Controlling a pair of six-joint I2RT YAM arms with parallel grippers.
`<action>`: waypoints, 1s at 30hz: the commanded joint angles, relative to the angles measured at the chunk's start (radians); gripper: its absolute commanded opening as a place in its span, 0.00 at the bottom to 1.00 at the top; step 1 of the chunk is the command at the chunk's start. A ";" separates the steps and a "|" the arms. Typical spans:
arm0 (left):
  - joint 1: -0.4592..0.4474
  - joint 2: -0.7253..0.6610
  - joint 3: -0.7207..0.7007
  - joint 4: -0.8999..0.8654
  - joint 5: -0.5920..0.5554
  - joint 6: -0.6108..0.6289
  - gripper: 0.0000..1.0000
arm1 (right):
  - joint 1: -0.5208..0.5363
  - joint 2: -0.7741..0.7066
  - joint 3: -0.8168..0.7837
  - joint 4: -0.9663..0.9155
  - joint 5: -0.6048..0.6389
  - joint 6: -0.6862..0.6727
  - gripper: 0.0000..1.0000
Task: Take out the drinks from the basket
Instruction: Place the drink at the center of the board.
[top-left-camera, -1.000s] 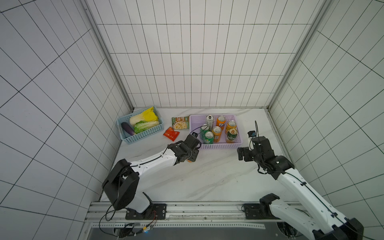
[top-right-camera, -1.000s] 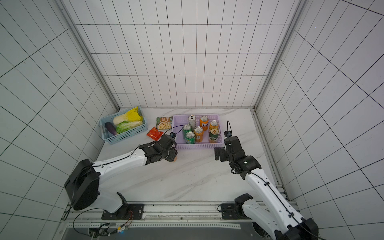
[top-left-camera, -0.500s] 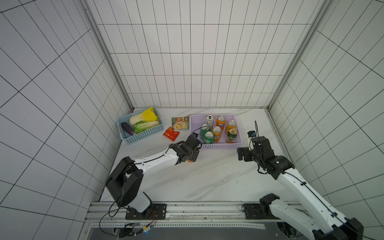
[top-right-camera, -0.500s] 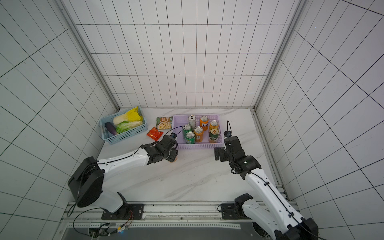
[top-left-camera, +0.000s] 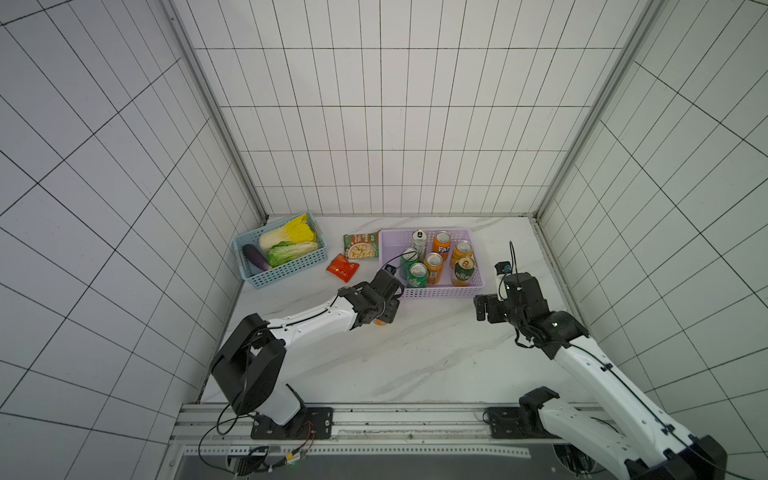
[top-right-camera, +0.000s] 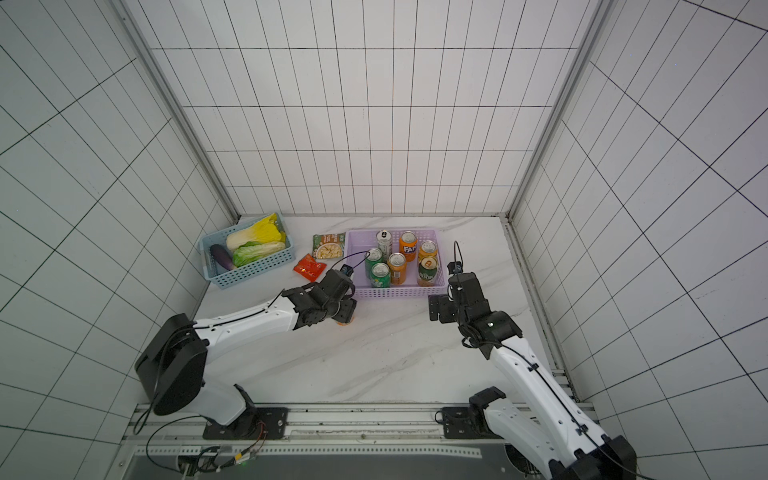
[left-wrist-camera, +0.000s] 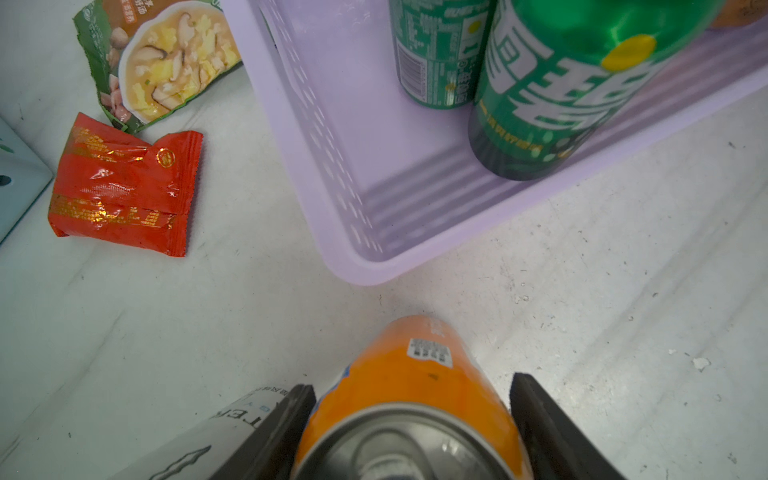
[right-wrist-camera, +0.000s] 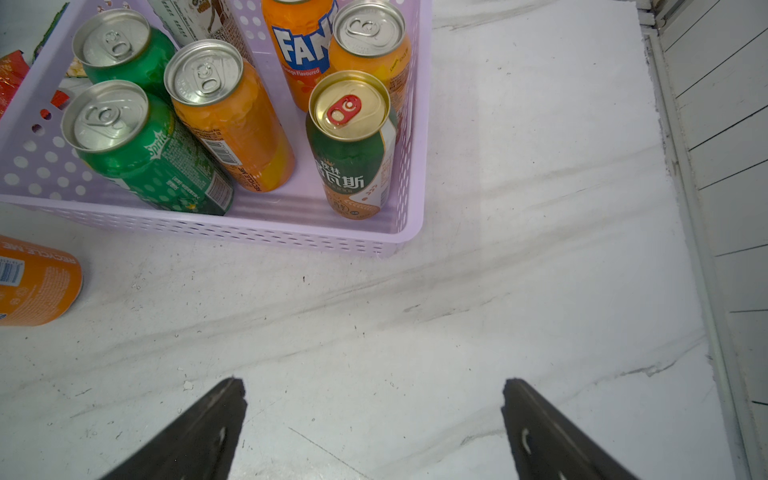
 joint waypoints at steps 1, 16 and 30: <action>-0.007 -0.036 0.028 0.025 -0.019 0.003 0.75 | -0.009 -0.005 0.014 -0.004 0.003 -0.009 1.00; -0.005 -0.112 0.097 -0.050 -0.048 0.051 0.86 | -0.009 -0.042 0.041 -0.045 -0.002 -0.007 1.00; 0.074 -0.207 0.169 -0.084 0.050 0.088 0.98 | -0.009 -0.024 0.083 -0.067 -0.041 -0.010 0.99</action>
